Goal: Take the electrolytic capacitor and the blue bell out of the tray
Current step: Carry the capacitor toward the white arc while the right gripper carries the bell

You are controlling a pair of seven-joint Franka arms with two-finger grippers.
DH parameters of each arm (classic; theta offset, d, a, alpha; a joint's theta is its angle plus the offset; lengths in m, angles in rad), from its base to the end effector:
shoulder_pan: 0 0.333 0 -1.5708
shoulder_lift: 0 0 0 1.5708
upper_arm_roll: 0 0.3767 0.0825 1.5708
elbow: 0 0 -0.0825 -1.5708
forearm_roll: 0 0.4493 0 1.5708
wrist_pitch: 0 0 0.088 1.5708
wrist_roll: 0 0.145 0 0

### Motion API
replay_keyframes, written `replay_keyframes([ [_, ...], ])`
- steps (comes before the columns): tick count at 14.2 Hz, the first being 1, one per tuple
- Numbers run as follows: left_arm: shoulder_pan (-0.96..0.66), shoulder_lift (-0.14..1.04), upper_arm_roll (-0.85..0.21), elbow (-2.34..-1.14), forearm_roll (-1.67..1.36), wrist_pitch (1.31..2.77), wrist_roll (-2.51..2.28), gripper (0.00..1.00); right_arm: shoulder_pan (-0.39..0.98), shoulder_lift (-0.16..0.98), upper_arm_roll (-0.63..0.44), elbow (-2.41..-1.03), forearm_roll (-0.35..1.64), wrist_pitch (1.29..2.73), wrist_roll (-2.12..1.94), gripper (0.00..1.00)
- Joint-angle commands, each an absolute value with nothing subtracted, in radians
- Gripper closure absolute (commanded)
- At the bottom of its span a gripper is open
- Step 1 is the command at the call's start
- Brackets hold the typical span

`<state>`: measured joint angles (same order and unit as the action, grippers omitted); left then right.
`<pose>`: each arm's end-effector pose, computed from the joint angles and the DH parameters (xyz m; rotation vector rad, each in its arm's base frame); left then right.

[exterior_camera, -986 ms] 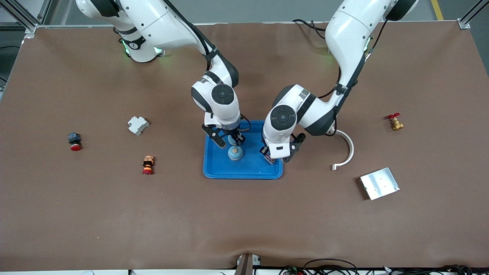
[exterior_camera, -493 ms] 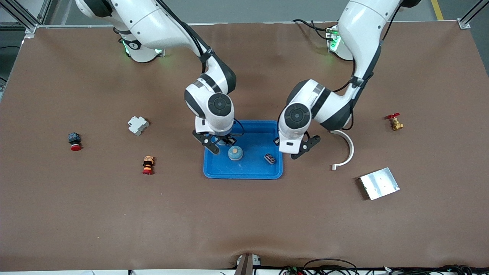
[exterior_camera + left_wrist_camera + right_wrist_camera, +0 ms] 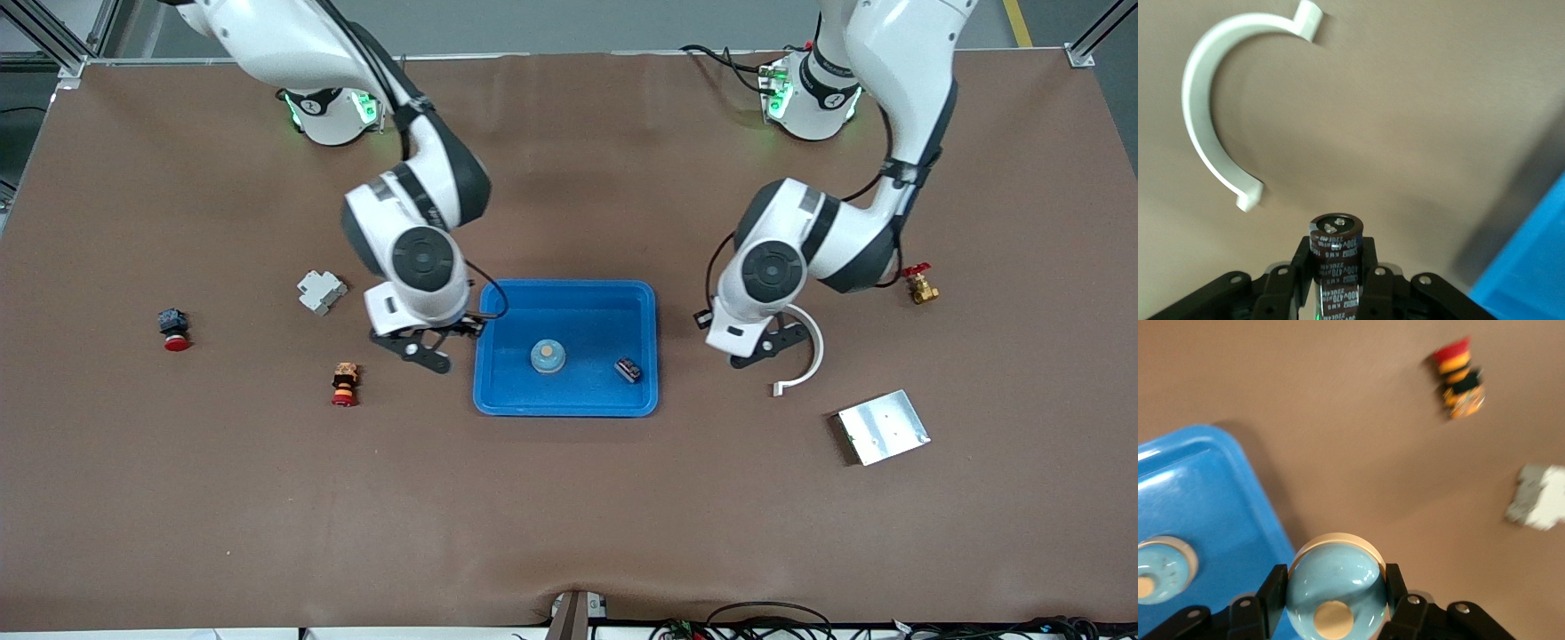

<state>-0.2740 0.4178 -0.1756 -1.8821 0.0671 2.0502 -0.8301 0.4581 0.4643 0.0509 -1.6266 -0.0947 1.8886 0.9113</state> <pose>0.6061 -0.2816 0.2475 -2.9497 -0.5191 0.3076 0.6449 0.3437 0.3220 2.9082 -0.5392 -0.1652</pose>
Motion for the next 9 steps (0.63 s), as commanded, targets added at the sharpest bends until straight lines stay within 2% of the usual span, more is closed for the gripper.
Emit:
replay_keyframes([
  [1, -0.220, 0.387, -0.183, -1.916, 0.089, 2.074, -0.665, 1.00, 0.358, 0.338, 0.067, -1.750, -0.098, 1.893, 0.740, 1.00],
  [4, -0.206, 0.411, -0.183, -1.904, 0.092, 2.079, -0.603, 1.00, 0.257, 0.258, 0.067, -1.821, -0.098, 1.901, 0.538, 1.00],
  [7, -0.204, 0.462, -0.179, -1.839, 0.112, 2.080, -0.568, 1.00, 0.148, 0.207, 0.067, -1.868, -0.098, 1.913, 0.326, 1.00],
  [9, -0.206, 0.497, -0.176, -1.801, 0.115, 2.080, -0.537, 1.00, 0.091, 0.167, 0.067, -1.945, -0.098, 1.985, 0.227, 1.00],
])
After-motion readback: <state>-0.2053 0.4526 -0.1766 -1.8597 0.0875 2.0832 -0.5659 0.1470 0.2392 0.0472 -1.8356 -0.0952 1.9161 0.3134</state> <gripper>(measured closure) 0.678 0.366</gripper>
